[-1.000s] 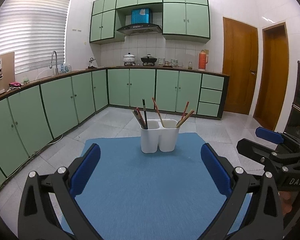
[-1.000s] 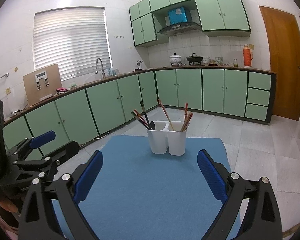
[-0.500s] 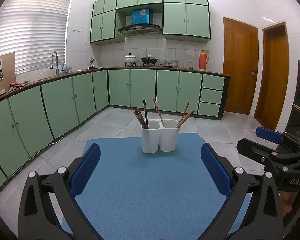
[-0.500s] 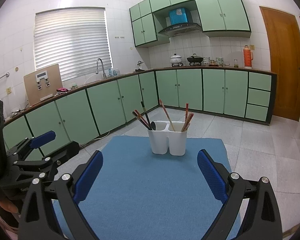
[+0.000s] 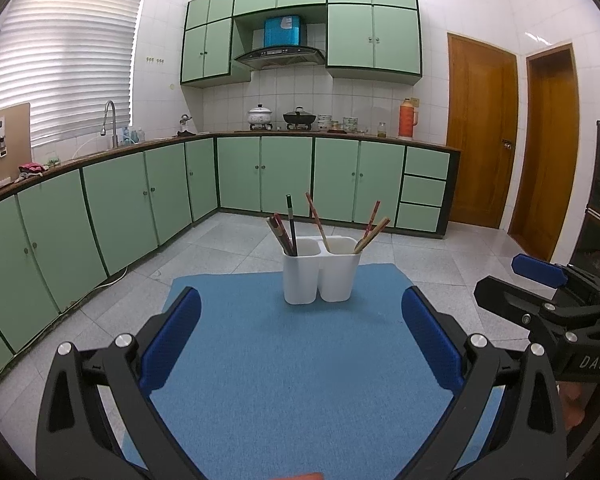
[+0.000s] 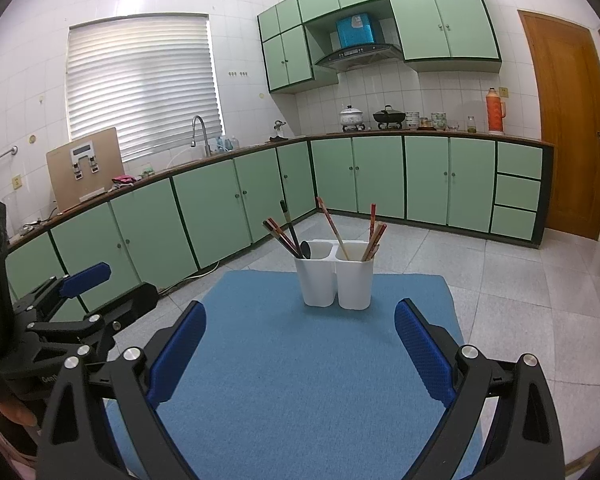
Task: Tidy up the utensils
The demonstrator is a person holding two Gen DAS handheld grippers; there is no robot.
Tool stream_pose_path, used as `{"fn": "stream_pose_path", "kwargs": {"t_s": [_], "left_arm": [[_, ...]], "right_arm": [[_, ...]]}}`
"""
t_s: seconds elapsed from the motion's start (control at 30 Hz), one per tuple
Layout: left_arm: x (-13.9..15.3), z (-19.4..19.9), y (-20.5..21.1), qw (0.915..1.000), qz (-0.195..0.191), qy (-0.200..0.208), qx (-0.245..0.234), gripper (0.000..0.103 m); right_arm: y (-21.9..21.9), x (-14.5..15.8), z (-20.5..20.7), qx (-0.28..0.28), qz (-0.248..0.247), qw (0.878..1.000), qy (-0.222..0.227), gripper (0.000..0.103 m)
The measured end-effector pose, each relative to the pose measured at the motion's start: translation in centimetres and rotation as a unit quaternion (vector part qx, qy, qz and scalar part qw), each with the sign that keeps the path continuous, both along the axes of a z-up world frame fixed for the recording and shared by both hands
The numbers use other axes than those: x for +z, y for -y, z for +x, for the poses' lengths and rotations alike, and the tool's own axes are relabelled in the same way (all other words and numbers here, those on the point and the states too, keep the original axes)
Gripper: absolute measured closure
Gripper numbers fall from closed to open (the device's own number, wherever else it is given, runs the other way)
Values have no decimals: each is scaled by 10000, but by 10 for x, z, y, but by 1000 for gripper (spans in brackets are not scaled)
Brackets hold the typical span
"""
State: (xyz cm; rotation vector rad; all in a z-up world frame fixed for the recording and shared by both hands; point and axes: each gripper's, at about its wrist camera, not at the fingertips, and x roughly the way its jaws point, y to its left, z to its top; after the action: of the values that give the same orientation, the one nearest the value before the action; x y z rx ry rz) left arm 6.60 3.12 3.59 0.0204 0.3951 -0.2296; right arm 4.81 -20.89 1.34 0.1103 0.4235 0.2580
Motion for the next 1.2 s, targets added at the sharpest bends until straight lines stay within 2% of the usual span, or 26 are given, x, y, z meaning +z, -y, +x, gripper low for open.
{"fn": "stream_pose_path", "kwargs": {"t_s": [1.2], "left_arm": [[0,1,-2,10000,-6,0,1,6]], "right_arm": [[0,0,1,0,0,10000,-15,10]]}}
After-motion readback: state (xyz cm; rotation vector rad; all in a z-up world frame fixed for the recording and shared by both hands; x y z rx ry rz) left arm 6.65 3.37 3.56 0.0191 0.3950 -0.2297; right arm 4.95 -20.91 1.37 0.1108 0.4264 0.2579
